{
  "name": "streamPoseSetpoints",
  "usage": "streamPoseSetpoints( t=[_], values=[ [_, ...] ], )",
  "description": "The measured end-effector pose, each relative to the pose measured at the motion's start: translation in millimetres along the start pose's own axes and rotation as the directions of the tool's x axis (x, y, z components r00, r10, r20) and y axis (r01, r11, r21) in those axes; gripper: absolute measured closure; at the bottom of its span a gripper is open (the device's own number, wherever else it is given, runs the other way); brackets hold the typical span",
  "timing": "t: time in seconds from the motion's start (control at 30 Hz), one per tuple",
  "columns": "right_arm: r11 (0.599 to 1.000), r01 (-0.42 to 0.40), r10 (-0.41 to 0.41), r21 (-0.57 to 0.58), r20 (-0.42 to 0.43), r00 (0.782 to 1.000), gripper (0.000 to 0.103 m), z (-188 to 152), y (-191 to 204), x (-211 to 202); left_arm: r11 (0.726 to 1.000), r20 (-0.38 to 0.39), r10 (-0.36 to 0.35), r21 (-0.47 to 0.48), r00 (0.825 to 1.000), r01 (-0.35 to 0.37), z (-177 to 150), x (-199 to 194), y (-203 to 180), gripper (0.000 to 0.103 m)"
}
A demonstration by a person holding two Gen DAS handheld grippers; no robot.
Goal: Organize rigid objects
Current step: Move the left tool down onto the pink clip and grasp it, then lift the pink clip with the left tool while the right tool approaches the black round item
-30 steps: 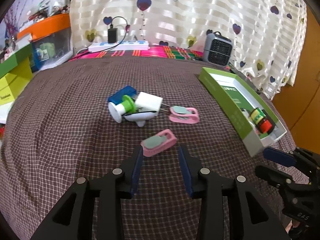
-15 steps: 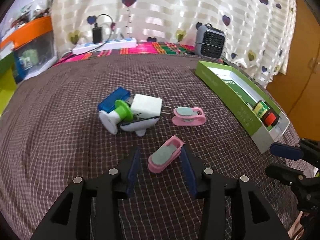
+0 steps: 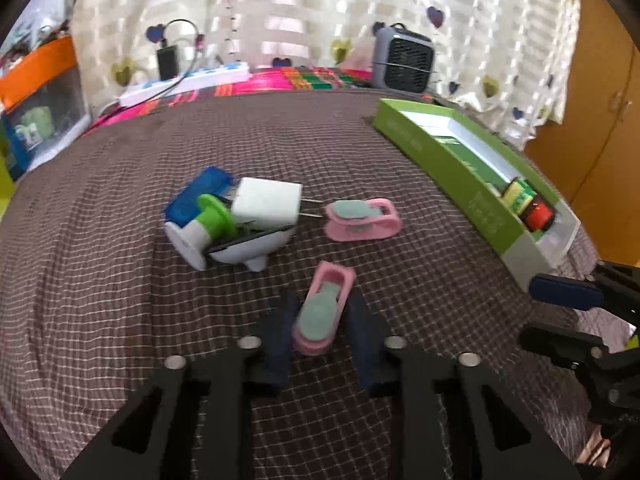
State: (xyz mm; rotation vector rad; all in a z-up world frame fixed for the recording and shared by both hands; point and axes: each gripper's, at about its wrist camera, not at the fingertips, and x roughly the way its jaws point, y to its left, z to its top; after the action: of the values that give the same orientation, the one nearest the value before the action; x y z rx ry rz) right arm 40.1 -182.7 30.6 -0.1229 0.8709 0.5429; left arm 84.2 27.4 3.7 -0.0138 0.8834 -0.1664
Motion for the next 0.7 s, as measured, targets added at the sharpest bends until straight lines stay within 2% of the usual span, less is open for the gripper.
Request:
streamPoseSetpoints(
  t=[0.2,0.47,0.7],
  values=[
    [1.000,-0.003,0.003,0.000,-0.002,1.000,0.065,2.0,2.1,0.4,0.998,0.013,-0.002,-0.057,1.000,0.003,-8.9,-8.0,9.1,0.086],
    [0.999,-0.021,0.022,-0.031,0.013,1.000,0.065,15.5,11.3,8.6,0.990,0.021,0.051,-0.131,0.998,-0.048,-24.7,-25.0,32.0,0.086],
    [0.993,-0.055,0.057,-0.104,0.012,0.998,0.065,32.6,36.0,27.4,0.983,0.005,0.100,-0.157,0.995,-0.098,-32.6,-33.0,46.2,0.086]
  ],
)
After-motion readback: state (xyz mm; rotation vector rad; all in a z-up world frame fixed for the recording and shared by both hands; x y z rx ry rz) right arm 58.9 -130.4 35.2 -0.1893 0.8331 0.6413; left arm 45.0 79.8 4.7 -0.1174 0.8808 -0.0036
